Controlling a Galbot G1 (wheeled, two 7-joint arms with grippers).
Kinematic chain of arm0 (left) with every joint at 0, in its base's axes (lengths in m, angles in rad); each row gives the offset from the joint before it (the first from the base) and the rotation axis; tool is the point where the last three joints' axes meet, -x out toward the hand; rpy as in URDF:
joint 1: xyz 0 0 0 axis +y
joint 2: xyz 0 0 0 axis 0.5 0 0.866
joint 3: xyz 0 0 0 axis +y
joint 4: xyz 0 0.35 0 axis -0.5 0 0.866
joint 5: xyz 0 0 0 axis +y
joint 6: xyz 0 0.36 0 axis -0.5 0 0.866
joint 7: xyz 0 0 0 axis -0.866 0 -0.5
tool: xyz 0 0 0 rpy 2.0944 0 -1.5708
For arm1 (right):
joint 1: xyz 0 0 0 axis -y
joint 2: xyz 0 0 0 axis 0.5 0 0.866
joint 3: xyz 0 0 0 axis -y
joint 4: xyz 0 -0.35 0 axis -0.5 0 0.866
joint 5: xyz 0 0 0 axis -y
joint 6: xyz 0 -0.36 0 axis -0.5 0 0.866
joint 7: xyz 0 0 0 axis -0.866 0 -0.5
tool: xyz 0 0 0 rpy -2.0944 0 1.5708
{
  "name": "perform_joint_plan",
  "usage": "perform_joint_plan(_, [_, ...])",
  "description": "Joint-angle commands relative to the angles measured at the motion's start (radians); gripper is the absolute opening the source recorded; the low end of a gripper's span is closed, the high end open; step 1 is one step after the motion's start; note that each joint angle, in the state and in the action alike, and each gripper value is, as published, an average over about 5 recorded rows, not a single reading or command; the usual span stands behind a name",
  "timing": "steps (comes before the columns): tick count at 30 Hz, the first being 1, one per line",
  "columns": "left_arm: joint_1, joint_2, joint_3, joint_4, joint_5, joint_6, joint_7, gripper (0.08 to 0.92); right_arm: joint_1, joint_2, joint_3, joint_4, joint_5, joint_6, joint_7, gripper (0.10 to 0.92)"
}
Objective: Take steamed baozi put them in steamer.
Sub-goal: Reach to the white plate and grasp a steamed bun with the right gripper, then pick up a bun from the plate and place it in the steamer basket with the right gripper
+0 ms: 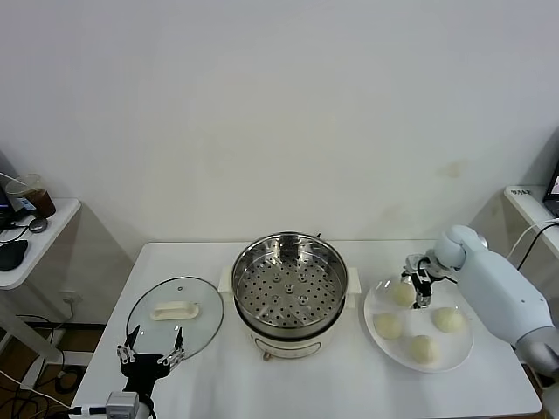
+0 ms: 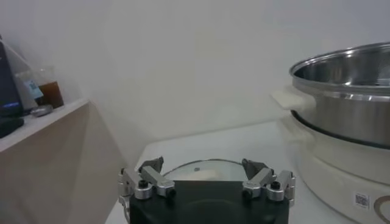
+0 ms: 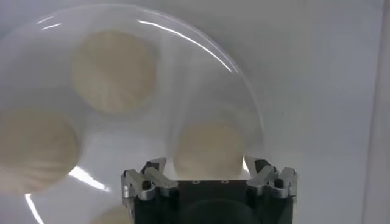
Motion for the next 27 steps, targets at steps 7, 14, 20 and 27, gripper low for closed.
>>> perform_joint_plan(7, [-0.006,0.001,0.003,0.008,0.0,0.001,0.0,0.823,0.002,0.003,0.007,-0.012,0.007,-0.003,0.005,0.603])
perform_joint_plan(14, [-0.014,0.001,0.011,0.013,0.002,0.002,0.0,0.823,0.042,-0.019,0.004,0.019,0.059,-0.007,-0.002,0.451])
perform_joint_plan(20, [-0.022,0.001,0.015,0.004,0.004,0.002,-0.004,0.823,0.23,-0.052,-0.127,0.099,0.24,-0.042,-0.046,0.441])
perform_joint_plan(27, [-0.028,-0.002,0.02,-0.018,0.006,0.002,-0.011,0.823,0.52,0.026,-0.321,0.105,0.438,-0.052,-0.098,0.448])
